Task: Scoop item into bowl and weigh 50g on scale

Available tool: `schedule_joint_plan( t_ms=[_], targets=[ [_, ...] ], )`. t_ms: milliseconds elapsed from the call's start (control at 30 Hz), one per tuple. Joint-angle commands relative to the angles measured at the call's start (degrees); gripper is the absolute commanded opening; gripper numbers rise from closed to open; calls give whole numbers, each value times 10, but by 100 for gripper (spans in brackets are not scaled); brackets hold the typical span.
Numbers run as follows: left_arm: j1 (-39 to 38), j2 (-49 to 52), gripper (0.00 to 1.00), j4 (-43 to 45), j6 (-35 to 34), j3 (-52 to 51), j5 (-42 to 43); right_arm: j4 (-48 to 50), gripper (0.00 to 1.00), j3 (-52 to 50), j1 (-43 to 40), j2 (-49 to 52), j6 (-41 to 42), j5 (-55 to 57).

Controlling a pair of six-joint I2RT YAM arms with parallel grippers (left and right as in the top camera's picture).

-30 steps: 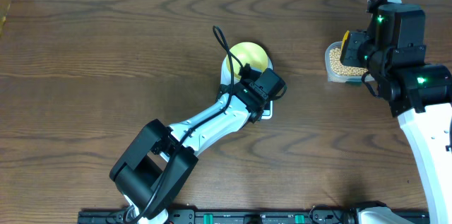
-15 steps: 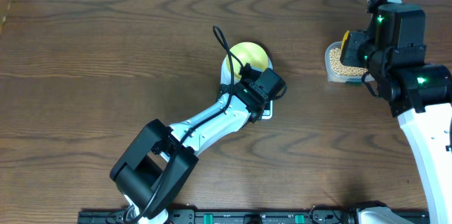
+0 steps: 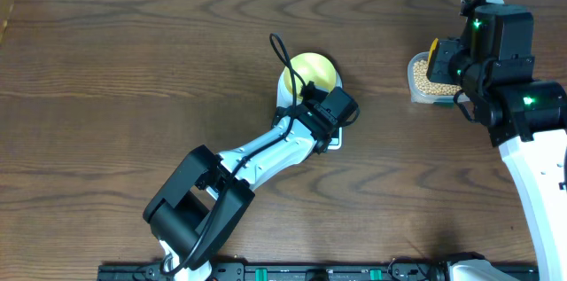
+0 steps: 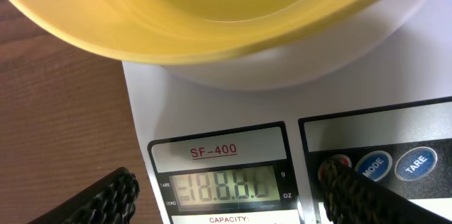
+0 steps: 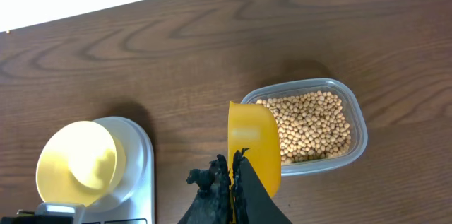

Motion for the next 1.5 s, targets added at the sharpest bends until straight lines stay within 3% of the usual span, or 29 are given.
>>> schedule_joint_plan(
  t_ms=[0, 267, 1000, 1467],
  targets=[
    [-1, 19, 85, -1, 13, -7, -1, 2, 1, 10, -2, 3, 7, -2],
    [-1, -6, 85, -19, 12, -4, -1, 2, 1, 10, -2, 3, 7, -2],
    [-1, -201, 85, -89, 12, -4, -1, 7, 1, 10, -2, 3, 7, -2],
    [-1, -207, 85, -98, 12, -4, -1, 8, 1, 10, -2, 3, 7, -22]
  ],
)
